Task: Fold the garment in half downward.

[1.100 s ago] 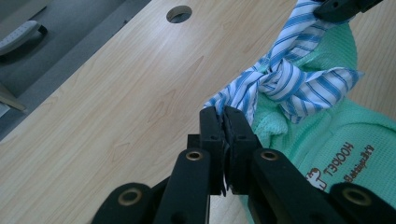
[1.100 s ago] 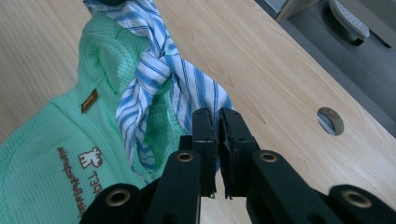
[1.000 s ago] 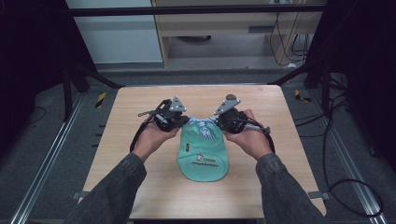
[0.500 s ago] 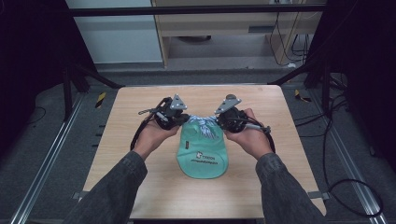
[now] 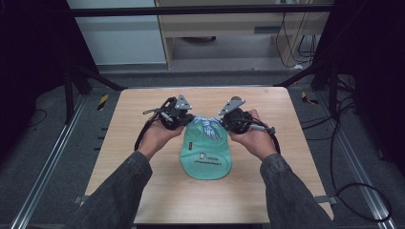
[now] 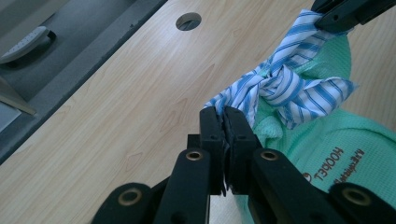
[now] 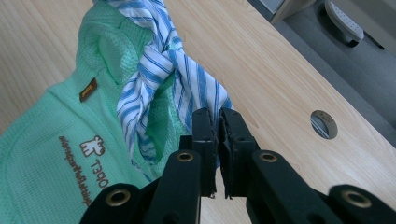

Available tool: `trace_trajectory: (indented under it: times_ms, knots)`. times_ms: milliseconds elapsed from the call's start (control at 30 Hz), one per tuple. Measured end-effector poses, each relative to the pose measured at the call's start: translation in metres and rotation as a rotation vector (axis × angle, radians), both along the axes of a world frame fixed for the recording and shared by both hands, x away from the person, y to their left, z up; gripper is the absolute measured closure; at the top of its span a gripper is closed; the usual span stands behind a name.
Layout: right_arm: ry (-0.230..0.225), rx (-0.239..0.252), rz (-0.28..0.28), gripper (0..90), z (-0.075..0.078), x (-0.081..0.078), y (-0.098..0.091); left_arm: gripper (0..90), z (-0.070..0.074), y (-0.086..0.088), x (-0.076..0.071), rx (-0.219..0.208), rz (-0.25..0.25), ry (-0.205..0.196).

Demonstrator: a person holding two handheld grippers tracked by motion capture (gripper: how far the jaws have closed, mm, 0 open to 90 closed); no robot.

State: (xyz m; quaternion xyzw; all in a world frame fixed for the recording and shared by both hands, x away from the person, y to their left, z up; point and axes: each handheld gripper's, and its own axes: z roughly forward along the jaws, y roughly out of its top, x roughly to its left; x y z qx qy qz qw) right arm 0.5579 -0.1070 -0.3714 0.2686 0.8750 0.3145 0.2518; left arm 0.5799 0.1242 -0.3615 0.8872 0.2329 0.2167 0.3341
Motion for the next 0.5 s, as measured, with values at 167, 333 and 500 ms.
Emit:
trace_trajectory:
  times_ms: [167,333,500]
  knots:
    - [-0.001,-0.004,-0.001,85.1,-0.002,0.007,0.0,87.6,-0.004,-0.001,0.008,-0.006,0.006,-0.001]
    - [-0.007,-0.011,-0.008,85.1,-0.004,0.01,-0.001,87.3,-0.007,-0.006,0.007,0.002,0.001,-0.023]
    - [-0.022,-0.016,-0.003,84.9,-0.01,0.002,-0.001,87.2,-0.01,-0.01,-0.005,0.025,-0.009,-0.056]
